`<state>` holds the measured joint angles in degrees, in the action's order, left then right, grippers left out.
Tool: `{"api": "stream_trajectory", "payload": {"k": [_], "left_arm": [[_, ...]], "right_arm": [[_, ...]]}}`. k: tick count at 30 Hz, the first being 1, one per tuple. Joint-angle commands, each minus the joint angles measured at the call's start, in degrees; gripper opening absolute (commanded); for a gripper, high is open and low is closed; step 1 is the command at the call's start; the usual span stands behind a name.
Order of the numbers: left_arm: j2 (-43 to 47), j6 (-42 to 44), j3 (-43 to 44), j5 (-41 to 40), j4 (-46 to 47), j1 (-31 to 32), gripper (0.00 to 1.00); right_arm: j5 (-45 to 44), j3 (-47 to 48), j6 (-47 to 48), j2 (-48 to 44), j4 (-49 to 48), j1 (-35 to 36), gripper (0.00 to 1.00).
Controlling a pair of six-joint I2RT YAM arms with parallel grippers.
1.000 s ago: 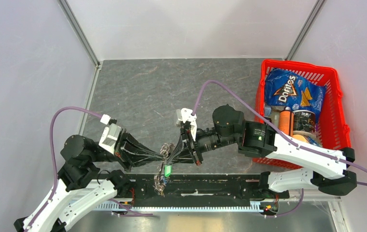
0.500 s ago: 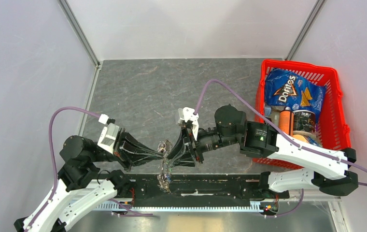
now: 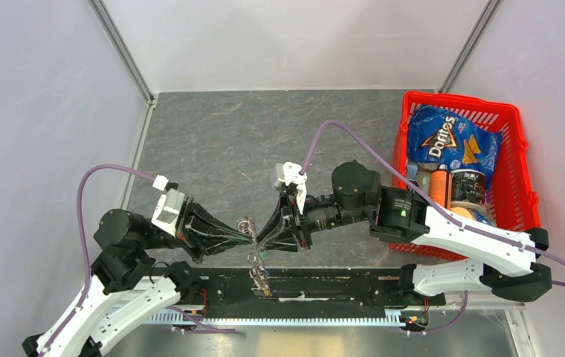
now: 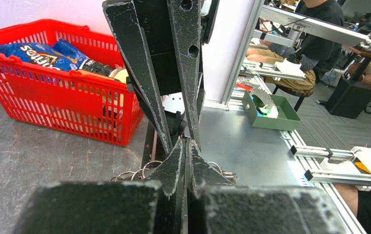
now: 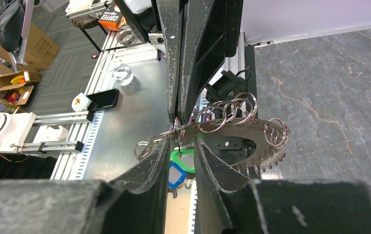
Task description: Put the keys on the keyring
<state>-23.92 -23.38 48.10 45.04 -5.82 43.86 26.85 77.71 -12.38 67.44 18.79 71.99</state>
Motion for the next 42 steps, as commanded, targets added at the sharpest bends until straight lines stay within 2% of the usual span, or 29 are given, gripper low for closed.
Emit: {"api": "stream_trajectory", "payload": {"k": [1, 7, 10, 14, 19, 22, 26, 30, 42], "left_arm": [[0.85, -1.7, 0.24, -1.53, 4.09, 0.09, 0.02], [0.97, -1.96, 0.22, -1.27, 4.08, 0.09, 0.02], [1.07, -2.02, 0.16, -1.42, 4.13, 0.09, 0.02], [1.22, -2.2, 0.07, -1.66, 4.34, 0.05, 0.02], [1.04, -2.97, 0.33, -1.17, 4.79, 0.09, 0.02], [-0.95, -2.51, 2.4, 3.15, 1.58, 0.09, 0.03], [-5.28, -2.79, 4.02, 10.05, -1.43, 0.09, 0.13], [-7.75, -2.11, 4.36, 14.45, -3.53, 0.09, 0.18], [-10.71, 1.47, 4.26, 17.12, -9.28, 0.09, 0.2]], "right_arm": [[-0.05, 2.86, 0.72, 0.3, -2.73, 0.1, 0.3], [-0.04, 3.49, 0.66, 0.75, -3.09, 0.15, 0.27], [0.3, 3.84, 0.77, 1.1, -2.92, 0.16, 0.22], [1.0, 4.55, 0.73, 1.85, -2.03, 0.17, 0.0], [1.87, 5.68, 1.7, 2.55, 0.82, 0.59, 0.0], [2.73, 8.43, 2.9, 3.93, 5.77, 0.79, 0.0], [4.46, 11.88, 4.3, 6.11, 11.96, 0.72, 0.0], [5.1, 13.51, 4.75, 7.0, 14.7, 0.78, 0.0], [5.04, 16.23, 5.21, 7.31, 17.58, 0.77, 0.0]]}}
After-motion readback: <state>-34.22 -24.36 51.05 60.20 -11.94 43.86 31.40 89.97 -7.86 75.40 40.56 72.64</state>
